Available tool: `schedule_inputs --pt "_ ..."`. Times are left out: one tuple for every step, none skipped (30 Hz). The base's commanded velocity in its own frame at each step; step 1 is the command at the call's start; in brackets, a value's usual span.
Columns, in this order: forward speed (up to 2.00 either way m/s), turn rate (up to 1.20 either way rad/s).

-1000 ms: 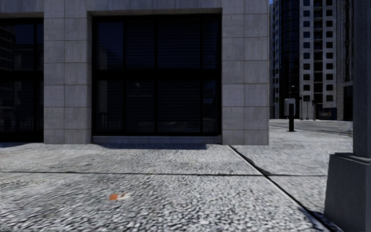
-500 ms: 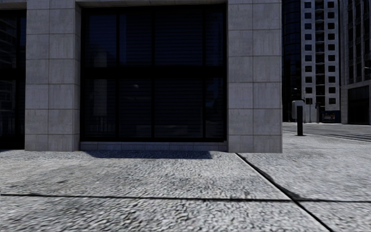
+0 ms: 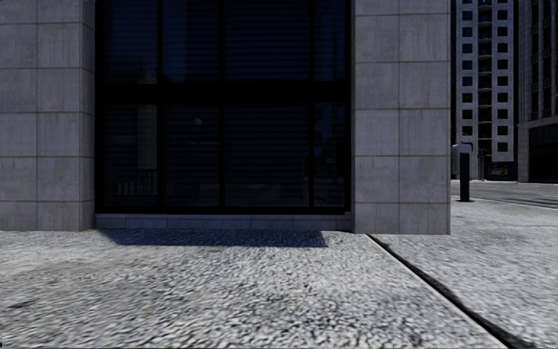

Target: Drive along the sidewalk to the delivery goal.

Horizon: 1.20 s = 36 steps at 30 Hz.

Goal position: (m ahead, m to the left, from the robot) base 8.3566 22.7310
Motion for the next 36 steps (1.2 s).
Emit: schedule_inputs --pt "1.32 0.01" --pt "1.32 0.01" --pt "1.32 0.01" --pt "1.32 0.01" --pt "1.32 0.01" --pt "1.32 0.01" --pt "1.32 0.01" --pt "1.32 0.01" --pt "1.32 0.01" --pt "1.32 0.08" --pt "1.32 0.28" --pt "1.32 0.53" --pt "1.32 0.83" --pt "1.32 1.06" --pt "1.32 1.15" --pt "1.32 1.15" --pt "1.32 1.18" --pt "1.31 1.20" --pt "1.31 1.20" --pt "1.31 1.20" --pt "1.31 1.20" --pt "1.31 1.20" --pt "1.31 1.20" --pt "1.31 1.20" --pt "1.31 1.20" --pt "1.31 1.20" --pt "1.31 1.20" --pt "1.31 1.20" --pt "1.31 1.20" --pt "1.31 1.20" --pt "1.31 1.20" --pt "1.31 1.20" --pt "1.31 1.20" --pt "1.31 1.20" --pt "1.31 1.20" --pt "1.31 1.20"
